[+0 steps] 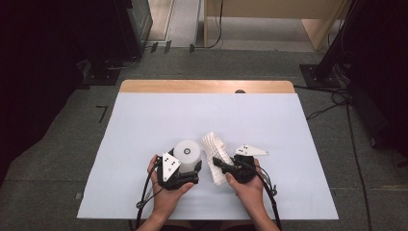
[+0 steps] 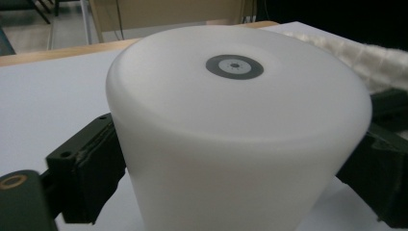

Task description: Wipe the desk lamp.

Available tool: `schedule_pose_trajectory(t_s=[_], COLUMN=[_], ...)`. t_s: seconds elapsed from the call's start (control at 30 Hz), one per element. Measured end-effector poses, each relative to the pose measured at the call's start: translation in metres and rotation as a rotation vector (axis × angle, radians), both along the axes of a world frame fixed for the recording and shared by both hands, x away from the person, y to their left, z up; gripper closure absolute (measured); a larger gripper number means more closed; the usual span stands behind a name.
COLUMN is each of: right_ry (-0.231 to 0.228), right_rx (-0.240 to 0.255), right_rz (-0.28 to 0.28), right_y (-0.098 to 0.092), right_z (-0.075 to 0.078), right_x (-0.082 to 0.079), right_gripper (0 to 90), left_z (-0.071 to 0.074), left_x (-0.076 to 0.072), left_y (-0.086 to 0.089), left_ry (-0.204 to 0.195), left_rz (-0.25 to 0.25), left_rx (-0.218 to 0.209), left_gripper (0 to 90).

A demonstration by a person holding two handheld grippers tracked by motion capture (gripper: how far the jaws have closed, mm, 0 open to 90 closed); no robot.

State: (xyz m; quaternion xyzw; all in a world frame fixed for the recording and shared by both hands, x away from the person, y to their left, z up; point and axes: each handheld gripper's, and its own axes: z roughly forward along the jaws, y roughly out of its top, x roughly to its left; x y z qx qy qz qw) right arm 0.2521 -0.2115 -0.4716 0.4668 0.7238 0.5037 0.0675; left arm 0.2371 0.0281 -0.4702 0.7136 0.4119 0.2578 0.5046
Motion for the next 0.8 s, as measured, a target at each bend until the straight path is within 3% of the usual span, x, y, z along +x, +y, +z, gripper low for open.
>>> schedule_pose_trajectory(t_s=[0.07, 0.13, 0.23, 0.3, 0.37, 0.4, 0.5, 0.53, 0.8], right_ry=[0.014, 0.021, 0.033, 0.032, 0.029, 0.017, 0.001, -0.027, -0.105], right_rx=[-0.016, -0.029, -0.047, -0.036, -0.030, -0.010, 0.012, 0.036, 0.078], right_rz=[0.021, 0.036, 0.052, 0.069, 0.076, 0.087, 0.096, 0.104, 0.094], right_y=[0.007, 0.013, 0.019, 0.022, 0.022, 0.022, 0.020, 0.018, 0.011], right_z=[-0.005, -0.009, -0.012, -0.011, -0.010, -0.003, 0.004, 0.014, 0.040], right_x=[-0.001, -0.001, -0.002, -0.003, -0.004, -0.005, -0.006, -0.008, -0.017], right_gripper=[73.2, 73.2, 73.3, 73.5, 73.6, 73.7, 73.7, 73.8, 73.8], left_z=[0.000, 0.002, 0.003, 0.006, 0.007, 0.008, 0.009, 0.010, 0.008], left_x=[0.003, 0.004, 0.009, 0.016, 0.019, 0.023, 0.024, 0.023, 0.019], left_y=[0.003, 0.007, 0.013, 0.025, 0.028, 0.033, 0.035, 0.033, 0.024], left_ry=[0.007, -0.011, -0.003, 0.006, 0.009, 0.012, 0.012, 0.011, 0.004], left_rz=[-0.020, -0.052, -0.093, -0.197, -0.224, -0.280, -0.310, -0.343, -0.364], left_rx=[-0.008, 0.015, 0.002, -0.057, -0.062, -0.064, -0.052, -0.044, 0.010], left_gripper=[7.5, 8.5, 8.8, 8.9, 8.9, 8.9, 8.9, 8.9, 9.0])
